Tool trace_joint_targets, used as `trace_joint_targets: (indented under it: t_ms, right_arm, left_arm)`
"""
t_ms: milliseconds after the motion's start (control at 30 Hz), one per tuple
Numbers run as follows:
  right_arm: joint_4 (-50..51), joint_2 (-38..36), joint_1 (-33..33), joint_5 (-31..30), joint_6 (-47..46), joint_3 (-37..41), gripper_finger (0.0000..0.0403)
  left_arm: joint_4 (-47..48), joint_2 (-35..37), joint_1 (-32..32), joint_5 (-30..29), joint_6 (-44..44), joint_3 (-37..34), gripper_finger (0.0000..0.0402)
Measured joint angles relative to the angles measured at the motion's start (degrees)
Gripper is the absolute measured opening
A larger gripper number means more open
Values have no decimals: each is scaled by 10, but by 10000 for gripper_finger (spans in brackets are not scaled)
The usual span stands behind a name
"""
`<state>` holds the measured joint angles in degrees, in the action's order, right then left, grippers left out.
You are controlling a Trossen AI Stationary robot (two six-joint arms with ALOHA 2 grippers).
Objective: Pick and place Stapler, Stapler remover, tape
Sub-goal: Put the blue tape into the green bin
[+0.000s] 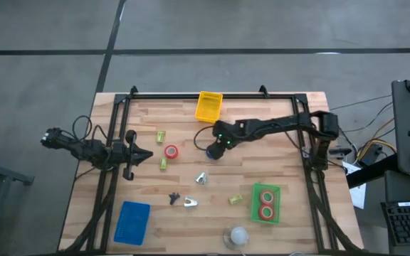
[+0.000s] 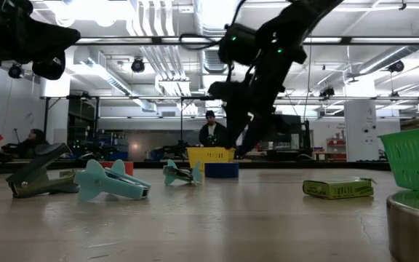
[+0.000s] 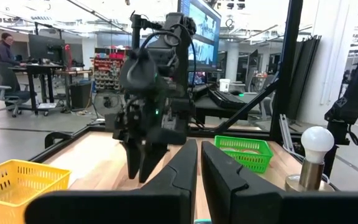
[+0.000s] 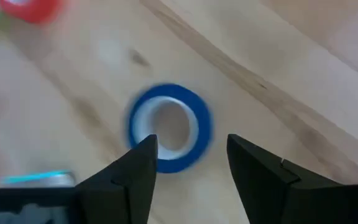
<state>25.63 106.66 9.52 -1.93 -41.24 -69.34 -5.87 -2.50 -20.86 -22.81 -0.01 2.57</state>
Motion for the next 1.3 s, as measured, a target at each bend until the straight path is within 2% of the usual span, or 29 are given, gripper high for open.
trace_joint_targets:
  t_ms: [100, 267, 433, 567, 800, 900, 1100, 1300]
  right_arm:
    - [44, 29, 3, -17, 14, -31, 199]
    - [44, 64, 3, -8, 32, -66, 200]
    - [76, 89, 3, -6, 41, -83, 181]
    - [75, 92, 3, -6, 49, -80, 145]
    - [89, 82, -2, -6, 73, -77, 57]
    - [111, 64, -3, -7, 75, -77, 34]
    - [180, 18, -15, -11, 61, -74, 43]
    - [252, -38, -61, -13, 37, -66, 54]
  left_arm:
    - [0, 0, 0, 0, 0, 0, 26]
    - [4, 0, 0, 0, 0, 0, 26]
    - [5, 0, 0, 0, 0, 0, 26]
    - [5, 0, 0, 0, 0, 0, 26]
    - [4, 0, 0, 0, 0, 0, 26]
    - [4, 0, 0, 0, 0, 0, 26]
    - [4, 0, 0, 0, 0, 0, 26]
    - [5, 0, 0, 0, 0, 0, 26]
